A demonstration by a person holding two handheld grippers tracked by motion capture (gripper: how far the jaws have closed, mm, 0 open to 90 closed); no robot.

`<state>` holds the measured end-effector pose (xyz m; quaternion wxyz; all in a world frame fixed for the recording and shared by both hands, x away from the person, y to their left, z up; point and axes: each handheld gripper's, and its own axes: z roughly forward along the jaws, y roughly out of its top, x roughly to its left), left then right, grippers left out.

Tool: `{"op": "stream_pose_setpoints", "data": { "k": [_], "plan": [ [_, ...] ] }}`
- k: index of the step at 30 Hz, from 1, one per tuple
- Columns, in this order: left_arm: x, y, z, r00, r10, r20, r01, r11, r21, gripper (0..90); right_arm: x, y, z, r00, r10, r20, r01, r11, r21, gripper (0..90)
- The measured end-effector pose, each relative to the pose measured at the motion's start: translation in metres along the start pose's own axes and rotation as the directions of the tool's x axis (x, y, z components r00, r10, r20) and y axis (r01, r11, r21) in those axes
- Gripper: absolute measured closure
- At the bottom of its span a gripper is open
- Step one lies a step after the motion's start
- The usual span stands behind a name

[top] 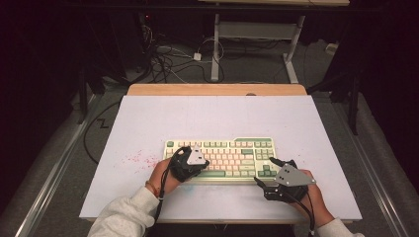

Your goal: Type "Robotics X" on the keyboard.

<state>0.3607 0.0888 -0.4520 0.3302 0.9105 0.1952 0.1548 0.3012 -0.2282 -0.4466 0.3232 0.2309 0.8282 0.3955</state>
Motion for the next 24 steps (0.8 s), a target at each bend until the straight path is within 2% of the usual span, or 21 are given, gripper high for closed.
{"op": "stream_pose_setpoints", "data": {
  "k": [8, 9, 11, 12, 14, 24],
  "plan": [
    [-0.001, 0.000, 0.002, 1.0000, 0.006, -0.003, -0.006, 1.0000, 0.007, 87.5, 0.000, 0.001, 0.000, 0.9999, -0.009, 0.005, 0.009, 1.000, -0.001, 23.9],
    [-0.002, 0.000, 0.003, 0.9999, 0.010, -0.003, -0.010, 0.9996, 0.025, 87.6, 0.001, 0.001, 0.000, 1.0000, -0.007, 0.005, 0.007, 1.000, 0.001, 23.9],
    [-0.003, 0.000, 0.004, 0.9998, 0.010, -0.014, -0.010, 0.9998, 0.019, 87.6, 0.001, 0.001, 0.000, 0.9999, -0.012, 0.003, 0.012, 1.000, 0.005, 23.9],
    [-0.004, 0.001, 0.003, 0.9994, 0.025, -0.024, -0.024, 0.9995, 0.020, 87.7, 0.001, 0.001, 0.000, 0.9999, -0.012, 0.002, 0.012, 1.000, 0.006, 23.9],
    [-0.005, 0.002, -0.001, 0.9994, 0.029, -0.019, -0.029, 0.9996, 0.001, 87.7, 0.001, 0.001, 0.000, 0.9999, -0.012, 0.003, 0.012, 1.000, 0.004, 23.9],
    [-0.002, 0.002, -0.014, 0.9979, 0.022, -0.061, -0.025, 0.9980, -0.058, 87.6, -0.001, 0.001, -0.002, 1.0000, -0.005, 0.008, 0.005, 1.000, 0.000, 23.9]
  ]
}}
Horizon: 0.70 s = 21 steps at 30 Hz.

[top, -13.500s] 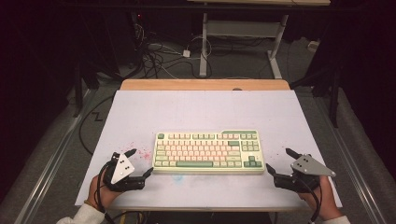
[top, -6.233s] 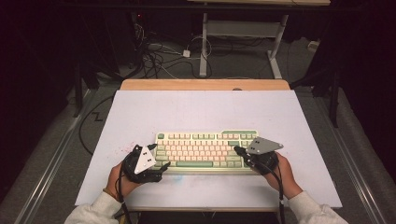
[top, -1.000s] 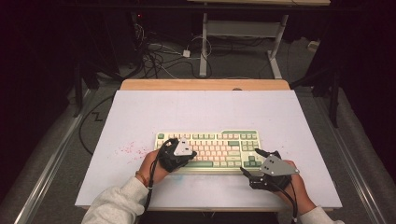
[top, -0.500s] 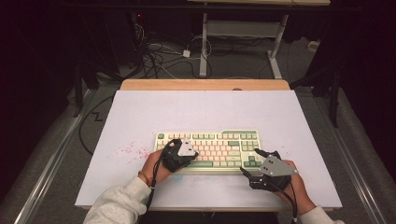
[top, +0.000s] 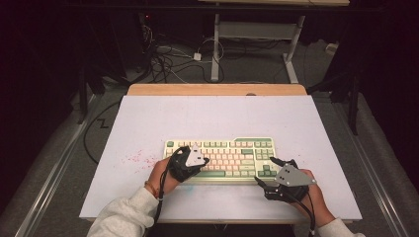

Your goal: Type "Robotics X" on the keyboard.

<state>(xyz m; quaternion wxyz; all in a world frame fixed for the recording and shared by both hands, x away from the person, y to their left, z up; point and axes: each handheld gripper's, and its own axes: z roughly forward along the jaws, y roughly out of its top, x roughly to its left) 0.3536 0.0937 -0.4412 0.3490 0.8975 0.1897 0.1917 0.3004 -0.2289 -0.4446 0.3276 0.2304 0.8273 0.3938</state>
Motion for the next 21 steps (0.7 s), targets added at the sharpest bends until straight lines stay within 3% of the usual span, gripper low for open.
{"op": "stream_pose_setpoints", "data": {
  "k": [8, 9, 13, 14, 17, 19, 21],
  "plan": [
    [0.005, -0.005, -0.011, 0.9991, -0.009, -0.040, 0.007, 0.9992, -0.040, 87.2, 0.000, 0.000, 0.000, 1.0000, -0.004, -0.005, 0.004, 1.000, 0.000, 23.9],
    [0.006, -0.006, -0.013, 0.9992, -0.007, -0.040, 0.006, 0.9991, -0.042, 83.0, 0.000, 0.000, 0.000, 1.0000, -0.004, -0.004, 0.004, 1.000, 0.000, 23.9],
    [0.009, -0.009, -0.018, 0.9984, -0.011, -0.055, 0.008, 0.9986, -0.053, 81.0, 0.000, 0.000, -0.001, 1.0000, -0.002, -0.004, 0.002, 1.000, -0.003, 24.0],
    [0.009, -0.010, -0.019, 0.9979, -0.008, -0.064, 0.005, 0.9987, -0.050, 75.4, 0.000, 0.000, -0.001, 1.0000, -0.001, -0.004, 0.001, 1.000, -0.002, 23.9],
    [0.009, -0.011, -0.022, 0.9972, 0.014, -0.073, -0.018, 0.9989, -0.044, 69.6, 0.000, 0.000, 0.000, 1.0000, -0.003, -0.005, 0.003, 1.000, -0.001, 24.0],
    [0.008, -0.012, -0.023, 0.9959, 0.038, -0.082, -0.040, 0.9989, -0.025, 56.2, -0.001, 0.000, 0.000, 1.0000, 0.000, -0.006, 0.000, 1.000, -0.003, 24.0],
    [0.008, -0.014, -0.026, 0.9957, 0.038, -0.084, -0.041, 0.9985, -0.037, 47.9, -0.001, 0.000, 0.000, 1.0000, 0.000, -0.007, 0.000, 1.000, -0.004, 24.0]
  ]
}}
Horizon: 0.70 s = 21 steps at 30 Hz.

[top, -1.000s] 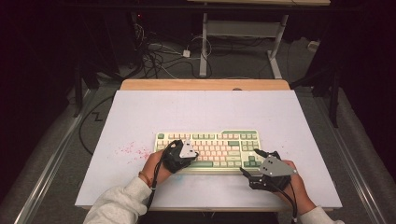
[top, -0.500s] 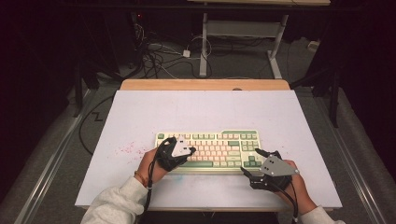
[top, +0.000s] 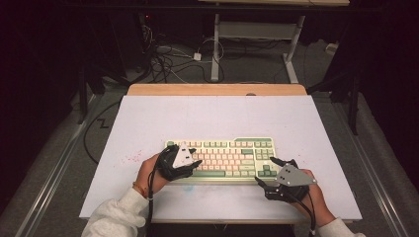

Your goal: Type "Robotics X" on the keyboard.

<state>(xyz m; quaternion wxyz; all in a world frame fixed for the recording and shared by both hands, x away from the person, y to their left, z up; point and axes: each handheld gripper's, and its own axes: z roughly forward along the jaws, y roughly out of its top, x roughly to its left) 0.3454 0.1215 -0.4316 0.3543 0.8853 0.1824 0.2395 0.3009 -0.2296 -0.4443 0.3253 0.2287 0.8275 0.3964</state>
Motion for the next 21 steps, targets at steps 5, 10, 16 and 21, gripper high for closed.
{"op": "stream_pose_setpoints", "data": {
  "k": [5, 10, 16, 21],
  "plan": [
    [-0.001, -0.006, -0.003, 0.9982, 0.001, -0.060, 0.000, 1.0000, 0.003, 31.5, 0.002, 0.001, 0.001, 1.0000, 0.003, -0.009, -0.003, 1.000, 0.000, 24.0],
    [0.000, -0.015, -0.008, 0.9957, -0.024, -0.089, 0.022, 0.9995, -0.020, 23.0, 0.003, 0.002, 0.002, 0.9998, 0.001, -0.018, -0.001, 1.000, -0.003, 25.1],
    [0.000, -0.022, -0.015, 0.9937, -0.028, -0.108, 0.024, 0.9988, -0.044, 20.1, 0.004, 0.004, 0.005, 0.9996, 0.000, -0.029, 0.000, 1.000, 0.001, 26.8],
    [-0.001, -0.030, -0.023, 0.9931, -0.030, -0.113, 0.021, 0.9969, -0.076, 20.2, 0.003, 0.006, 0.008, 0.9993, 0.010, -0.037, -0.010, 1.000, 0.004, 27.6]
  ]
}}
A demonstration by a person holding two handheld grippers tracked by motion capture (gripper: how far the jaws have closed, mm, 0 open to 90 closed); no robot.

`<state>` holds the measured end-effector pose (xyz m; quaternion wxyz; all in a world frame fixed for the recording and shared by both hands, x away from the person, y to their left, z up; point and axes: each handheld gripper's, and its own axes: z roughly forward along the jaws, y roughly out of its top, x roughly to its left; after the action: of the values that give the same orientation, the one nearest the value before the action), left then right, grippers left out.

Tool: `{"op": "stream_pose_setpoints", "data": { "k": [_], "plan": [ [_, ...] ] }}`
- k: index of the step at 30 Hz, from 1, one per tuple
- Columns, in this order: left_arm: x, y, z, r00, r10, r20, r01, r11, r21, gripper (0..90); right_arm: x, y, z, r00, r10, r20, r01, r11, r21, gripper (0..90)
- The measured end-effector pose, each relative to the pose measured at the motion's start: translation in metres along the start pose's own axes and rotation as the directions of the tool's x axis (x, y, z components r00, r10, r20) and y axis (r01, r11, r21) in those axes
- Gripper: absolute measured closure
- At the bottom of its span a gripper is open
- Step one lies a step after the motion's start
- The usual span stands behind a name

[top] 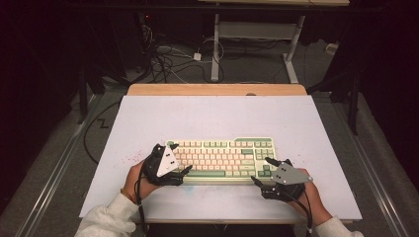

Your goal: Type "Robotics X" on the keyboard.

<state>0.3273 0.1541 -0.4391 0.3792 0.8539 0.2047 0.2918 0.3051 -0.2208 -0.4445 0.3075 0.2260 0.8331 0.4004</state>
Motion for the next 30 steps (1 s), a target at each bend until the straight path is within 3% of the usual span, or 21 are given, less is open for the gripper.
{"op": "stream_pose_setpoints", "data": {
  "k": [4, 9, 13, 18, 23, 30],
  "plan": [
    [-0.001, -0.010, -0.004, 0.9999, 0.009, -0.012, -0.009, 1.0000, 0.002, 20.1, -0.001, 0.001, 0.003, 1.0000, 0.005, -0.005, -0.005, 1.000, 0.008, 27.8],
    [0.001, -0.021, -0.009, 0.9995, -0.017, -0.027, 0.017, 0.9998, 0.013, 20.1, -0.002, 0.003, 0.006, 0.9998, 0.012, -0.016, -0.011, 1.000, 0.018, 33.1],
    [0.002, -0.028, -0.018, 0.9982, -0.038, -0.046, 0.039, 0.9991, 0.016, 17.7, -0.003, 0.006, 0.009, 0.9997, 0.014, -0.023, -0.013, 1.000, 0.017, 45.9],
    [0.002, -0.039, -0.028, 0.9956, -0.073, -0.058, 0.074, 0.9971, 0.019, 17.7, -0.004, 0.011, 0.011, 0.9955, 0.005, -0.094, -0.003, 1.000, 0.022, 68.4],
    [0.000, -0.047, -0.033, 0.9943, -0.089, -0.059, 0.091, 0.9954, 0.031, 17.7, -0.005, 0.017, 0.017, 0.9926, 0.000, -0.121, 0.005, 0.999, 0.044, 85.5],
    [-0.001, -0.052, -0.036, 0.9928, -0.104, -0.060, 0.106, 0.9938, 0.034, 17.7, -0.008, 0.028, 0.028, 0.9906, 0.000, -0.137, 0.008, 0.998, 0.062, 90.0]
  ]
}}
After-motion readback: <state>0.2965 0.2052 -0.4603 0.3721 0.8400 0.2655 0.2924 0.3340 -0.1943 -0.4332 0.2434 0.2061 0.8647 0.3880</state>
